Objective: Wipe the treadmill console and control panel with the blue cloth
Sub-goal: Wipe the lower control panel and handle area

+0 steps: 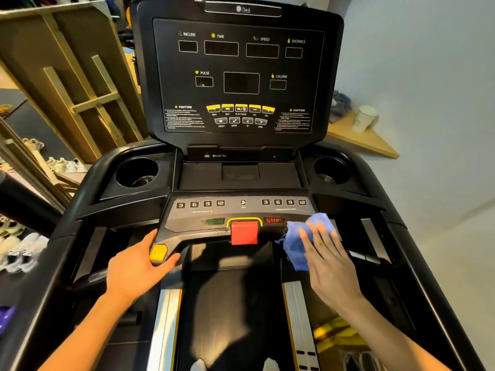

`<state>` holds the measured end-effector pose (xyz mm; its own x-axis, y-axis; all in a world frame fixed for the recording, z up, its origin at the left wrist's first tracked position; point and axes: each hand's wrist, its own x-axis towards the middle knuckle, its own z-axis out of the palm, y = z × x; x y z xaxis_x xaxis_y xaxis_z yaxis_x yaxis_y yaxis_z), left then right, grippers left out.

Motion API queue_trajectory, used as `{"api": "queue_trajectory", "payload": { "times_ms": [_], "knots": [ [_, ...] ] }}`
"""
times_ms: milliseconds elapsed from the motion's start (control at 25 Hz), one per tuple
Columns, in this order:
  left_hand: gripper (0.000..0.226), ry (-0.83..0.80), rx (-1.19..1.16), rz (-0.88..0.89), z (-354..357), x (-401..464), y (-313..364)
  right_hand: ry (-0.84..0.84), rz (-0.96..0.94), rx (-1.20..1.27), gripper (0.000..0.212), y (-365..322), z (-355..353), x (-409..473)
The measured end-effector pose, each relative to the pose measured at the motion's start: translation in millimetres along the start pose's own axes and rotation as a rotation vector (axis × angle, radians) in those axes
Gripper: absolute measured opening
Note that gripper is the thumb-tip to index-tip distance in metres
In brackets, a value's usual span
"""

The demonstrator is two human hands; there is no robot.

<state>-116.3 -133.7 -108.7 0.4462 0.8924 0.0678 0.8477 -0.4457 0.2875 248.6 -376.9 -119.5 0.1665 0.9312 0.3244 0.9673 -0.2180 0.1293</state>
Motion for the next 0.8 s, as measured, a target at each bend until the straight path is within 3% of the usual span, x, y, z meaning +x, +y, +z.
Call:
{"api": "queue_trajectory", "payload": {
  "times_ms": [320,560,720,800],
  "knots": [
    [0.092,0.012,0.000,0.017,2,2,-2,-0.055,0.132,0.007,0.064,-7,4,-24],
    [0.091,0.035,-0.032,0.023,0,0,0,-0.072,0.363,0.083,0.055,-24,-1,12],
    [0.092,0.042,-0.047,0.023,0,-1,-1,-0.137,0.449,0.051,0.063,-29,-1,55],
    [0.093,0.045,-0.049,0.020,1,-1,-2,-0.169,0.539,0.083,0.079,-34,-4,78]
  ]
}}
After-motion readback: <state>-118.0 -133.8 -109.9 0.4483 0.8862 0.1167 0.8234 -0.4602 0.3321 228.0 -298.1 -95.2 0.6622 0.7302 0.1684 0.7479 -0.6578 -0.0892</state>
